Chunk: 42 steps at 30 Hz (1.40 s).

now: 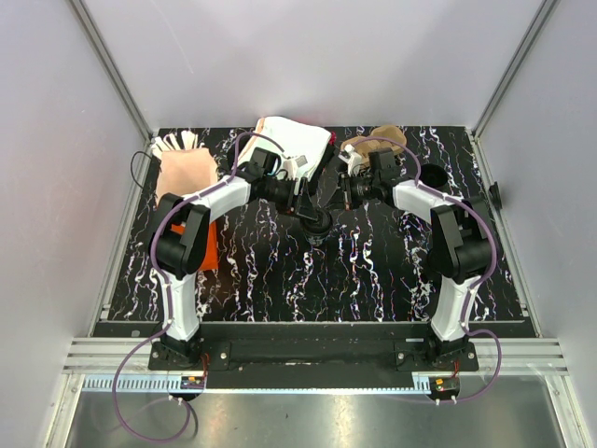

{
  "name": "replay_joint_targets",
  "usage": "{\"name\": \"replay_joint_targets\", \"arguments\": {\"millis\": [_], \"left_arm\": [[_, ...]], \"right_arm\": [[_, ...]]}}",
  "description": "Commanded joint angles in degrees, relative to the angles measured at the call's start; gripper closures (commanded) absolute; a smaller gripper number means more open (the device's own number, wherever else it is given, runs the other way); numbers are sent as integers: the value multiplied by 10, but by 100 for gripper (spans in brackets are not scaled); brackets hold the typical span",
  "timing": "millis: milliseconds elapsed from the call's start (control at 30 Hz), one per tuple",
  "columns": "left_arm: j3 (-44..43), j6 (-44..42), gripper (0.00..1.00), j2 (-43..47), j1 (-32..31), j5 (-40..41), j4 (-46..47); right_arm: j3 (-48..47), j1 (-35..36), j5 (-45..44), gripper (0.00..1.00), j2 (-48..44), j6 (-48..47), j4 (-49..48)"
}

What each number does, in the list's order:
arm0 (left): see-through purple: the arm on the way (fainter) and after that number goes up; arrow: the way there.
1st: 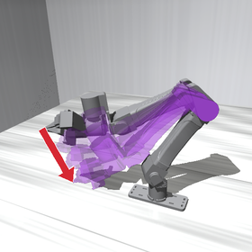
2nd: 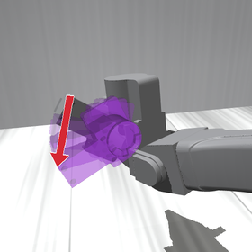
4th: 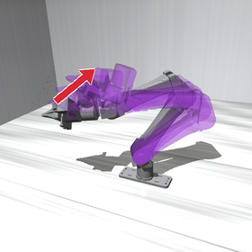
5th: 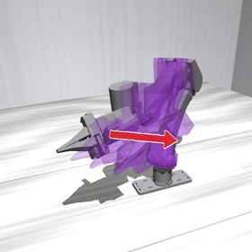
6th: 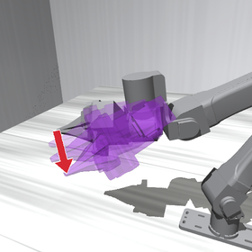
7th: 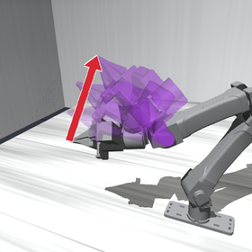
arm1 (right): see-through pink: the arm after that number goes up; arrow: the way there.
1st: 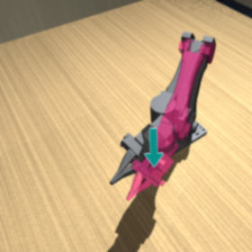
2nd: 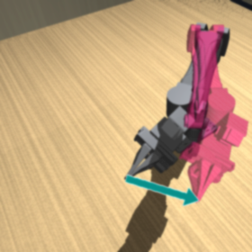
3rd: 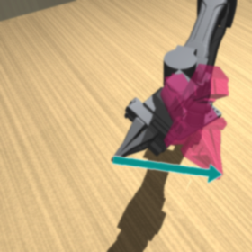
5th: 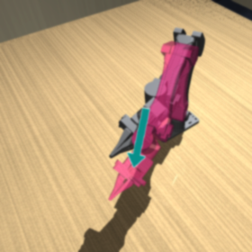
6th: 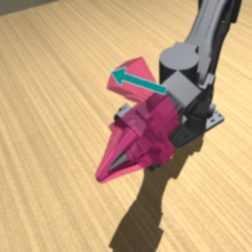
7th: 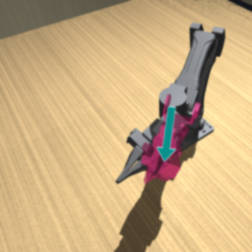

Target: Pack the takeout coffee

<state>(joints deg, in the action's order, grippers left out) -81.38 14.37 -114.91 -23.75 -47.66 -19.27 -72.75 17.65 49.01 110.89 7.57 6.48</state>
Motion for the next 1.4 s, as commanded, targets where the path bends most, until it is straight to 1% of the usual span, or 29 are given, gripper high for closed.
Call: {"name": "replay_joint_targets", "arguments": {"millis": [0,133,233,267,333,367,400,500,567,667,767,800,833,967,1167,1367], "left_arm": [[4,-38,38,-7,-10,81,-14],[5,-38,38,-5,-10,81,-15],[8,-39,38,-1,-10,81,-14],[8,-40,38,0,-10,81,-14],[10,-41,38,1,-10,81,-14],[11,-42,38,2,-10,82,-15],[11,-42,38,2,-10,82,-15],[11,-42,38,3,-10,83,-16],[10,-42,38,3,-10,84,-16],[8,-39,38,1,-10,84,-15],[6,-36,39,1,-10,82,-13],[6,-37,39,0,-10,82,-14],[5,-36,39,0,-10,82,-13],[5,-36,39,1,-10,83,-14],[5,-35,39,1,-10,84,-11],[4,-34,39,0,-10,84,-12]], "right_arm": [[21,23,-113,92,17,-48,75],[1,22,-96,89,-1,-43,81],[-17,14,-73,83,-27,-33,82],[-21,10,-65,75,-40,-28,83],[-34,6,-46,64,-58,-22,88],[-39,1,-42,55,-64,-21,96],[-43,-2,-30,50,-70,-16,98],[-42,-19,5,45,-91,-5,99],[-35,-29,26,45,-103,0,98],[0,-38,70,48,-108,-9,98],[36,-39,83,53,-103,-15,98],[43,-39,85,57,-95,-16,97],[50,-39,86,59,-90,-18,97],[67,-39,102,64,-70,-13,93],[76,-32,113,67,-58,-6,86],[72,-30,120,68,-47,10,71]]}}
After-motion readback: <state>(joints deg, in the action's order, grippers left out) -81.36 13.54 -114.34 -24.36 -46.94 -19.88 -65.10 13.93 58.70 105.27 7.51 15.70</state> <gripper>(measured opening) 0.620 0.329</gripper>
